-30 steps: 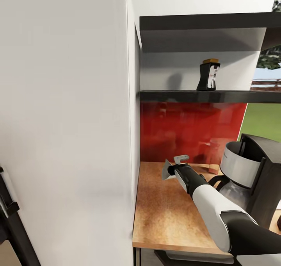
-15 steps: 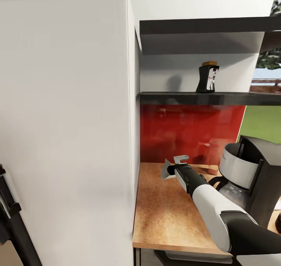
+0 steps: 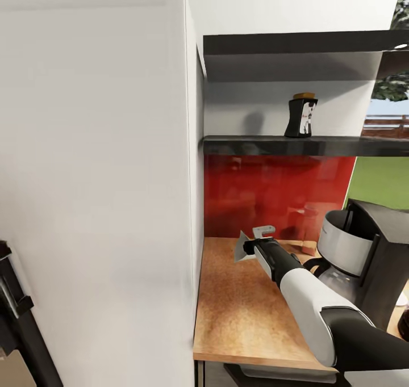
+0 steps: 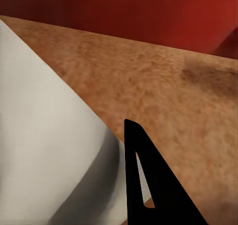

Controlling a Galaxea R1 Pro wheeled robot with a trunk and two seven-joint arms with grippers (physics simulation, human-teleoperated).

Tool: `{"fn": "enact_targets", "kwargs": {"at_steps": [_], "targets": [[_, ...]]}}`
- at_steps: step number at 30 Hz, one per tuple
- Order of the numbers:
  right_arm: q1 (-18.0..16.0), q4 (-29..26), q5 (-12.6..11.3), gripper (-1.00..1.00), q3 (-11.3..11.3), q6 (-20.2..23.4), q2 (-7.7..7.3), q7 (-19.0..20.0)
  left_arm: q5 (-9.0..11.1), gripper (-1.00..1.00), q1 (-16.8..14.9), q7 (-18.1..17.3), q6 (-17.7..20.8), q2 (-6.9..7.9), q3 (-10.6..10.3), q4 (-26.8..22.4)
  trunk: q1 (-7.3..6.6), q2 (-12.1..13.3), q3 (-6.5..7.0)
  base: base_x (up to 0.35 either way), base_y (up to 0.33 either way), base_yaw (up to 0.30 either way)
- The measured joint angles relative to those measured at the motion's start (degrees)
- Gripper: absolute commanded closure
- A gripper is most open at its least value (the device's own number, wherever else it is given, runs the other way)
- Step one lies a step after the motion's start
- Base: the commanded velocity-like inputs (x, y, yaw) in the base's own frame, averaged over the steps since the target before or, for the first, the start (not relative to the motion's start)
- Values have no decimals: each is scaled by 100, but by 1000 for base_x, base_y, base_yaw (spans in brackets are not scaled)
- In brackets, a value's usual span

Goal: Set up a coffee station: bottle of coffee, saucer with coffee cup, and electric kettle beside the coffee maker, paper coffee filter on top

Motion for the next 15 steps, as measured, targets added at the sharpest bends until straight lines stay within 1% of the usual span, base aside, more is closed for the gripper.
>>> {"fn": "enact_targets", "kwargs": {"at_steps": [7, 15], "targets": [[-2, 0, -5, 100, 0, 0, 0, 0, 0, -100, 0, 0, -1, 0, 3, 0, -154, 281, 126, 0, 0, 0], [0, 0, -6, 100, 0, 0, 8, 2, 10, -100, 0, 0, 1, 0, 5, 0, -155, 285, 127, 0, 0, 0]]}}
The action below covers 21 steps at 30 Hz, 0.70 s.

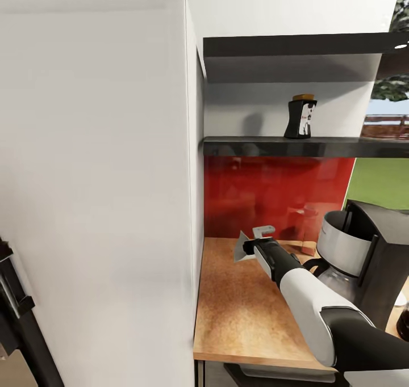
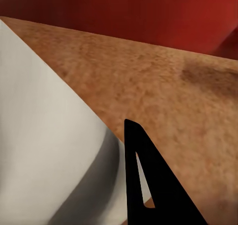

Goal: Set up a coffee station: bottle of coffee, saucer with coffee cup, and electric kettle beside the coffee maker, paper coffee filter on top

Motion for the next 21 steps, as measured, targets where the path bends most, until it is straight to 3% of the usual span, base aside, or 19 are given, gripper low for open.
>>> {"fn": "enact_targets", "kwargs": {"at_steps": [7, 21], "targets": [[0, 0, 0, 100, 0, 0, 43, 0, 7, -100, 0, 0, -23, 9, 0, 0, 2, 1, 0, -58, 0, 0], [0, 24, -6, 100, 0, 0, 52, 16, 8, -100, 0, 0, -18, 9, 1, 0, 3, 1, 0, -307, 0, 0]]}}
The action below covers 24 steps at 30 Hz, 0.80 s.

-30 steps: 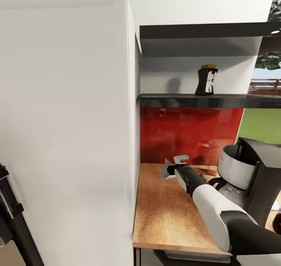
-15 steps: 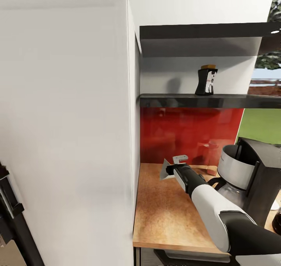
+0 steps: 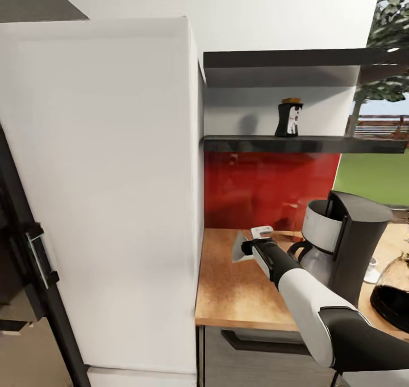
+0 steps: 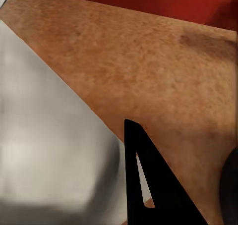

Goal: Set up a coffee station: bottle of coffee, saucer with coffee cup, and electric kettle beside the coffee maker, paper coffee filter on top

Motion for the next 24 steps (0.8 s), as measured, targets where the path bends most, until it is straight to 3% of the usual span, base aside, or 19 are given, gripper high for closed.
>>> {"fn": "enact_targets", "kwargs": {"at_steps": [16, 24], "targets": [[0, 59, -10, 100, 0, 25, 39, -8, 6, -100, 0, 0, -1, 2, 0, 0, 0, 0, 0, -326, 0, 0], [0, 264, -13, 100, 0, 32, 183, -16, 32, -100, 0, 1, 9, 7, 17, 0, 0, 0, 0, -327, 0, 0]]}}
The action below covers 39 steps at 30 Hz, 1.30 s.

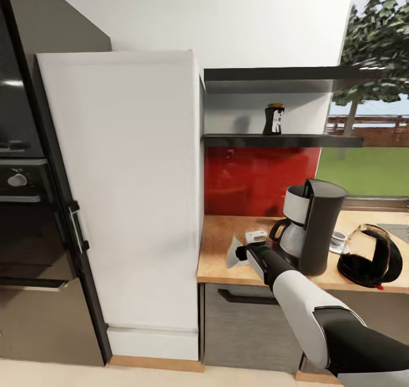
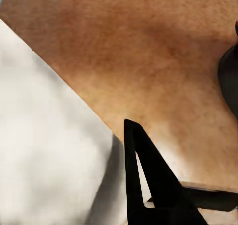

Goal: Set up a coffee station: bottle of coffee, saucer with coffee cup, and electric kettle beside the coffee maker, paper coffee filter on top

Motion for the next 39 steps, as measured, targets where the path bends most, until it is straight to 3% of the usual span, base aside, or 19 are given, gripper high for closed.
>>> {"fn": "enact_targets", "kwargs": {"at_steps": [12, 19, 22, 27, 29, 30, 33, 39], "targets": [[0, 823, -13, 100, -32, 215, 79, -61, 37, -100, 0, 6, 4, 38, 54, -8, -3, -1, -1, -244, 0, 0], [40, 1878, -26, 100, -322, 299, 130, -37, 97, -100, 0, 66, 66, 198, 42, -52, -4, 0, -1, -12, 0, 0], [213, 1987, -28, 100, -346, 190, 172, -33, 101, -100, 0, 70, 75, 221, 33, -46, -4, 0, -1, 0, 0, 0], [779, 2021, -1, 100, -349, -388, 150, -46, 96, -100, 0, 71, 77, 222, 44, -48, -3, 0, -1, 0, 0, 0], [1353, 2026, 24, 100, -343, -819, -34, -49, 93, -100, 0, 71, 78, 221, 44, -53, -3, 1, -2, 0, 0, 0], [1461, 2025, 36, 100, -335, -938, -91, -49, 93, -100, 0, 71, 77, 223, 39, -51, -4, -1, -1, 0, 0, 0], [1631, 2024, 71, 100, -329, -1109, -176, -49, 94, -100, 0, 71, 78, 228, 33, -48, -4, -1, -1, 0, 0, 0], [1682, 2024, 101, 100, -321, -1159, -190, -49, 95, -100, 0, 71, 80, 223, 43, -49, -3, -1, 0, 0, 0, 0]]}}
